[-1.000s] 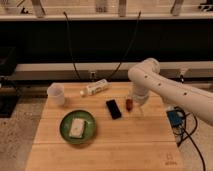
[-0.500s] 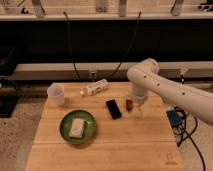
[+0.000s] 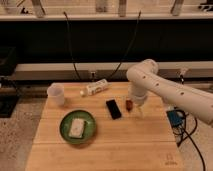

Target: Move the arm in a circular motion

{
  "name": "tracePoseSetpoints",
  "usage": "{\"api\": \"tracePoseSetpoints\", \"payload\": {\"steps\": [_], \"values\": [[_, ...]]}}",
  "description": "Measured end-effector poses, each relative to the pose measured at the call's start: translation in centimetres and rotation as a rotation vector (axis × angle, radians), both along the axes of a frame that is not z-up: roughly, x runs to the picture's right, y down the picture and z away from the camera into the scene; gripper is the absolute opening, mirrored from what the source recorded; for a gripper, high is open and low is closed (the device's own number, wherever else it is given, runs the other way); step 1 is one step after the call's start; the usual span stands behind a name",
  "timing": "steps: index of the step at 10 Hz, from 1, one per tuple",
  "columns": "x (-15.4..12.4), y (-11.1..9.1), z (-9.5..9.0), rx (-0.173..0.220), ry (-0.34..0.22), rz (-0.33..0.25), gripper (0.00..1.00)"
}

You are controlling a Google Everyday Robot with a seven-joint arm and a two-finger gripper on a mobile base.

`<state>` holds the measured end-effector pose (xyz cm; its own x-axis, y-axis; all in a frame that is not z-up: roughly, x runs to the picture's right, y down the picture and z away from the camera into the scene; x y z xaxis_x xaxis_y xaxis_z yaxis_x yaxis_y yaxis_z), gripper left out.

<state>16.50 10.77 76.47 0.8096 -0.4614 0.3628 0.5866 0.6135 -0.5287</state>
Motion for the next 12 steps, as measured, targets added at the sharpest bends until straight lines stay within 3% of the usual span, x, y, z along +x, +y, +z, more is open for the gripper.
{"api": "tracePoseSetpoints", "payload": {"steps": [12], "values": [[-0.32, 0.49, 0.72, -0.017, -0.047, -0.054, 0.8]]}}
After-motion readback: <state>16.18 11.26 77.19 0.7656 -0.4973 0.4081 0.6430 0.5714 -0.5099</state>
